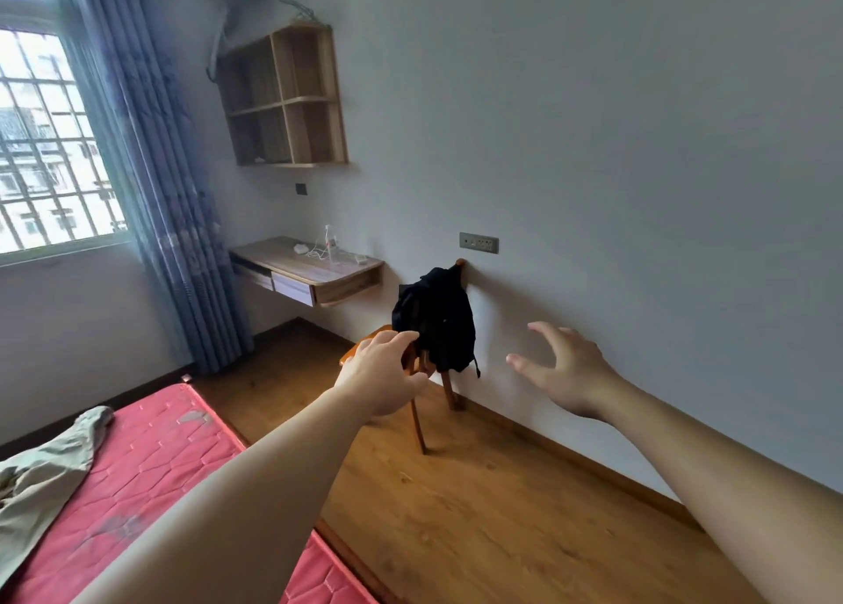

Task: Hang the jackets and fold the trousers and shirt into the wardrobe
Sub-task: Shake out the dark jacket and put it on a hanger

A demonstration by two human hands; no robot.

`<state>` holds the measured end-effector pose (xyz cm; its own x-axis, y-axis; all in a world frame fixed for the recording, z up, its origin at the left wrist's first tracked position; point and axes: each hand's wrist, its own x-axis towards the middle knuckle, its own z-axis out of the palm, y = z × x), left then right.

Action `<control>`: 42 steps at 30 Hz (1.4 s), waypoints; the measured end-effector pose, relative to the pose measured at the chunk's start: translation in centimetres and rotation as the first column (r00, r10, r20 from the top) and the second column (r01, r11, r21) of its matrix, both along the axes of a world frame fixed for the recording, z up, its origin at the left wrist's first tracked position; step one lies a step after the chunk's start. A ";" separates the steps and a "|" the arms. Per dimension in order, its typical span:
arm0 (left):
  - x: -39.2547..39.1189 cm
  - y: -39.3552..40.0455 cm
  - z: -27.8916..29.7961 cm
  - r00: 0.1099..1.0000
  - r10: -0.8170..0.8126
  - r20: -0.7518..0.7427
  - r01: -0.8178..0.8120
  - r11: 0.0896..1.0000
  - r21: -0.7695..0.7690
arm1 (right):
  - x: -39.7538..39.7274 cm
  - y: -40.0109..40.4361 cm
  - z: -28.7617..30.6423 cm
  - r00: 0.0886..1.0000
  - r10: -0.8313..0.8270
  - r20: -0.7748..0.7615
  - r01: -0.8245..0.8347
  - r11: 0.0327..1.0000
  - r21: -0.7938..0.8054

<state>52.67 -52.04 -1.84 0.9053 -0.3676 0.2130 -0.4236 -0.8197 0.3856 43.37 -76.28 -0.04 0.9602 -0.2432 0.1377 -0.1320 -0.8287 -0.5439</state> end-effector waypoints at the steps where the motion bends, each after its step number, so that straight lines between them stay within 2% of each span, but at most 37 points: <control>1: 1.7 -0.9 -0.2 1.000 0.009 0.001 -0.009 1.000 -0.004 | 1.6 -0.9 -0.2 1.000 0.004 0.004 -0.004 1.000 -0.009; 6: 10.2 -6.7 -3.1 0.999 0.015 -0.051 -0.015 1.000 0.005 | 10.1 -5.8 -2.6 1.000 0.001 -0.025 -0.002 0.999 -0.032; 11: 22.5 -12.2 -6.1 0.996 0.031 -0.084 -0.030 0.999 0.011 | 22.9 -10.9 -4.9 0.996 -0.020 -0.091 0.014 0.997 -0.070; 17: 36.5 -13.8 -5.7 0.987 0.124 -0.101 -0.119 0.991 0.055 | 37.9 -14.8 -4.7 0.992 0.016 -0.127 -0.029 0.994 -0.101; 24: 48.4 -15.7 -5.1 0.977 0.180 -0.112 -0.175 0.983 0.048 | 52.1 -17.6 -4.3 0.991 0.086 -0.101 -0.105 0.976 -0.193; 32: 62.5 -19.7 -7.9 0.946 0.288 -0.151 -0.279 0.957 0.077 | 70.4 -22.4 -8.9 0.970 0.211 -0.125 -0.229 0.961 -0.155; 35: 67.6 -21.2 -8.8 0.914 0.354 -0.199 -0.338 0.935 0.110 | 78.0 -24.1 -10.1 0.949 0.260 -0.180 -0.284 0.951 -0.120; 42: 77.7 -21.5 -6.6 0.865 0.473 -0.167 -0.458 0.881 0.122 | 92.0 -23.0 -7.4 0.911 0.384 -0.150 -0.400 0.911 -0.100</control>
